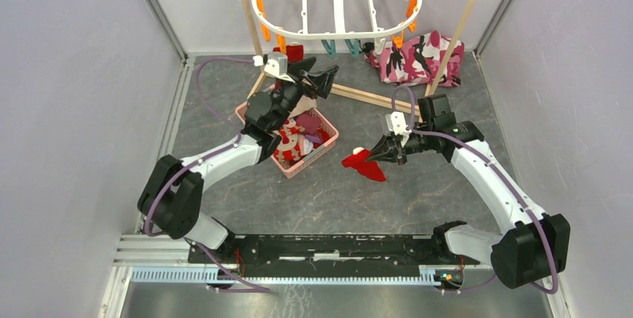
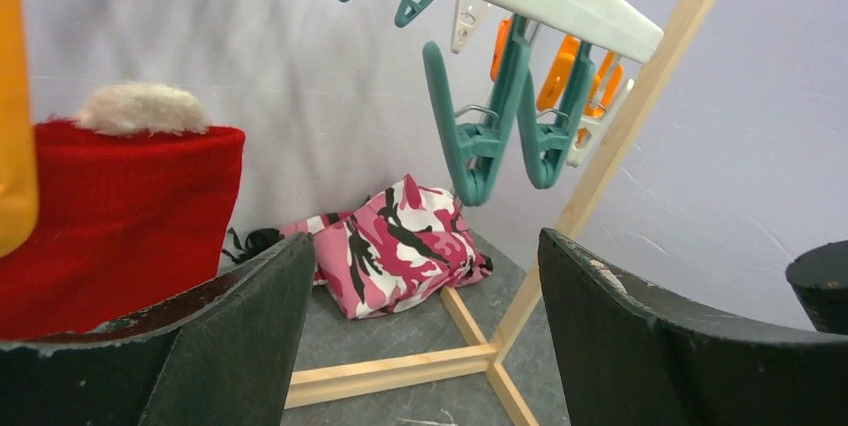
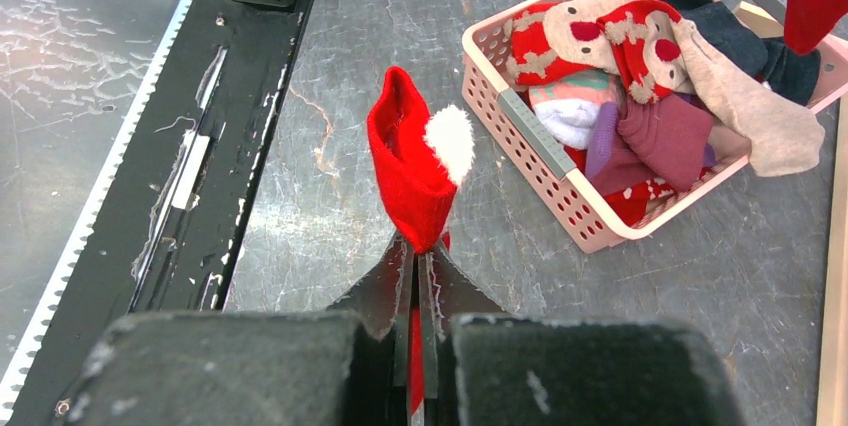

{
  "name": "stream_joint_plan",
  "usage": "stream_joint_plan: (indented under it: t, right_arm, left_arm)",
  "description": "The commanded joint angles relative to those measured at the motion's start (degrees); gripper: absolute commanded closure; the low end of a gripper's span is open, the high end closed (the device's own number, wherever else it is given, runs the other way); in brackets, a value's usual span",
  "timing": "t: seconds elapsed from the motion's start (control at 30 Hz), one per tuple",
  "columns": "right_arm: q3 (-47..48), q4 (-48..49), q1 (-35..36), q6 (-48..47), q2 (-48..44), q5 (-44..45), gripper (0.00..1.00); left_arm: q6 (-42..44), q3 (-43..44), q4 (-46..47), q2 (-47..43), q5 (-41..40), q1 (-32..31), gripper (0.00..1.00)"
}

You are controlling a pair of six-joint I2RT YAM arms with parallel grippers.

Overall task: Clip the socks to the hanger
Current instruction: Open the clamp at the hanger.

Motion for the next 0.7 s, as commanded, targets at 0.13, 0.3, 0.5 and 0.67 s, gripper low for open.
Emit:
stream_joint_plan:
  t: [0.13,0.3,0.5,0.67]
  right_arm:
    - [1.87,0.37,-0.26,-0.38,-1.2,-1.47,1.0]
    - [1.85,0.42,-0.23,-0.32,-0.98,-0.98,1.0]
    - [1.7,0.46,-0.41,-0.16,-0.86,-1.36,1.0]
    - [2.03,-0.58,-0.44,-0.88,-0.47,-2.11,1.0]
  left_arm:
    - [-2.62,8.78,4.14,6.15,-2.97,0.08,0.13]
    - [-2.86,10.04,4.41,7.47,-4.12,0.07,0.13]
    - [-2.32,11.08,5.61,8.3,-6.59,-0.25,0.13]
    - [-1.5,13.08,4.52,8.93,-6.74,-0.55,0.13]
